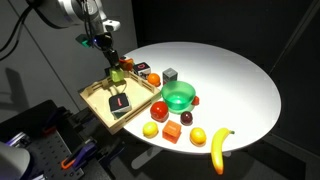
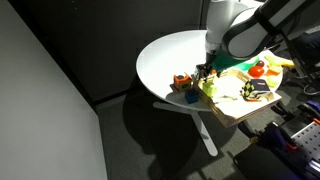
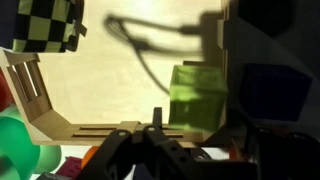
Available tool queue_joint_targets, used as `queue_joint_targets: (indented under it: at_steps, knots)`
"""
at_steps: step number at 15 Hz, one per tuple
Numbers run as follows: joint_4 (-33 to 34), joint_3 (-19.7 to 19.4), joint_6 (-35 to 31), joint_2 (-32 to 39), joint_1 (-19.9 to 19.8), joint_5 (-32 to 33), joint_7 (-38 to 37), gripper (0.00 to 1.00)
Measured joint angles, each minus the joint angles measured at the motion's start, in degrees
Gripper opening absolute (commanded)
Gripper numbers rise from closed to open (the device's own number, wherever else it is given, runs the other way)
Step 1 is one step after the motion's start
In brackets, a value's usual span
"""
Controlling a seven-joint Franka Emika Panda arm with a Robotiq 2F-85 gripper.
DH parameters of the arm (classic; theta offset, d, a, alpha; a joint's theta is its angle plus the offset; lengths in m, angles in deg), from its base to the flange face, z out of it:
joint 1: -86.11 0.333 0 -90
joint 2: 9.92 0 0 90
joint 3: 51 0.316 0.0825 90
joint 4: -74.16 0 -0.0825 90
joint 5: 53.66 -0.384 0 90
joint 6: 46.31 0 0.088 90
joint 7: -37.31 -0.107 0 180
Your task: Put the yellow block in the crate
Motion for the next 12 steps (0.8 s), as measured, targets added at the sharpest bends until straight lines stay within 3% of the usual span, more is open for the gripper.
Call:
queue_joint_targets:
  at_steps: [12]
  knots:
    - [-7.90,5.31,1.45,-11.14,-7.27,-3.49,1.83,1.00]
